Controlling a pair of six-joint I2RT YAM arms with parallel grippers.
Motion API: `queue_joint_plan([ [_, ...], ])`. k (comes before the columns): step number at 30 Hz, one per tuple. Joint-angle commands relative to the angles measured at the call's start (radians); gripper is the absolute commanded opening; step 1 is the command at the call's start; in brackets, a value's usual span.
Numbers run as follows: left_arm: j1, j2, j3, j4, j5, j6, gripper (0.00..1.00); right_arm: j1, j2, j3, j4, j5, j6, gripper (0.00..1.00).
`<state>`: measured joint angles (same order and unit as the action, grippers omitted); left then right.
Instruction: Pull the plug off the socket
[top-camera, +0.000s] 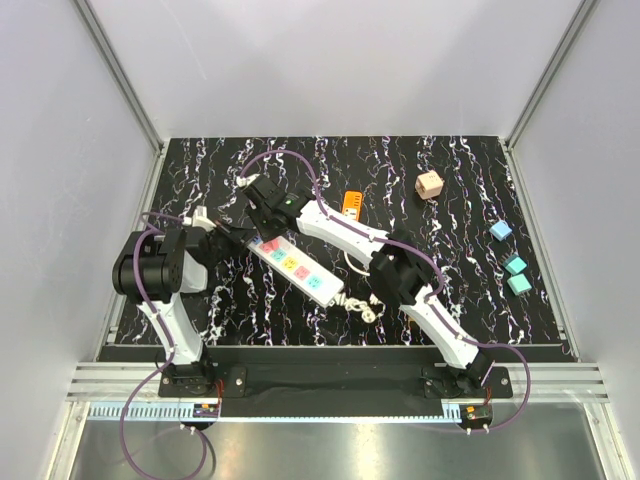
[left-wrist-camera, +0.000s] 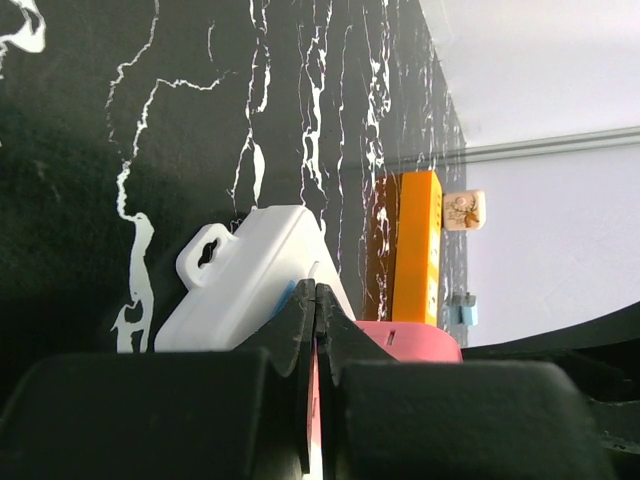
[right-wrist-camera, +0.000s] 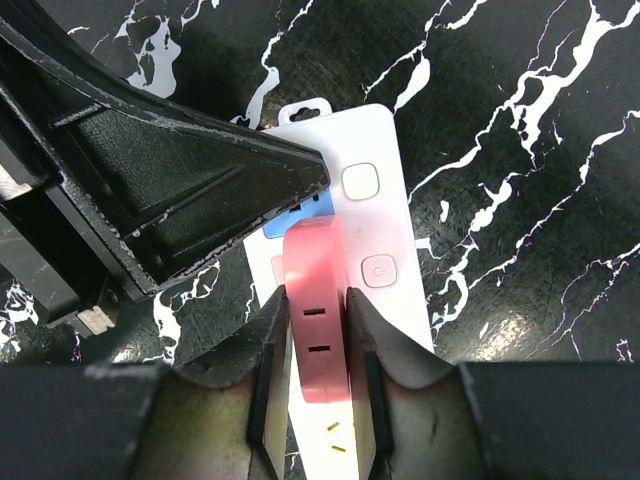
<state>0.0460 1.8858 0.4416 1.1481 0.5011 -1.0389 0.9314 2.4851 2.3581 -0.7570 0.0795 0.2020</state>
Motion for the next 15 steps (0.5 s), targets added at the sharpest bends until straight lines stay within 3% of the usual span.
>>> queue_joint_plan([
  [1,-0.012,-0.036,0.022,-0.082,-0.033,0.071,0.0,0.017,-0.006,0.056,-0.007,0.022,0.011,0.15],
  [7,-0.015,-0.03,0.028,-0.083,-0.033,0.069,0.0,0.023,-0.022,0.081,-0.004,0.058,0.002,0.07],
  [9,-0.015,-0.03,0.026,-0.085,-0.032,0.071,0.0,0.024,-0.028,0.093,-0.001,0.074,-0.001,0.0],
  [15,-0.021,-0.028,0.037,-0.102,-0.032,0.079,0.0,0.024,-0.02,0.138,0.001,0.078,-0.004,0.0],
])
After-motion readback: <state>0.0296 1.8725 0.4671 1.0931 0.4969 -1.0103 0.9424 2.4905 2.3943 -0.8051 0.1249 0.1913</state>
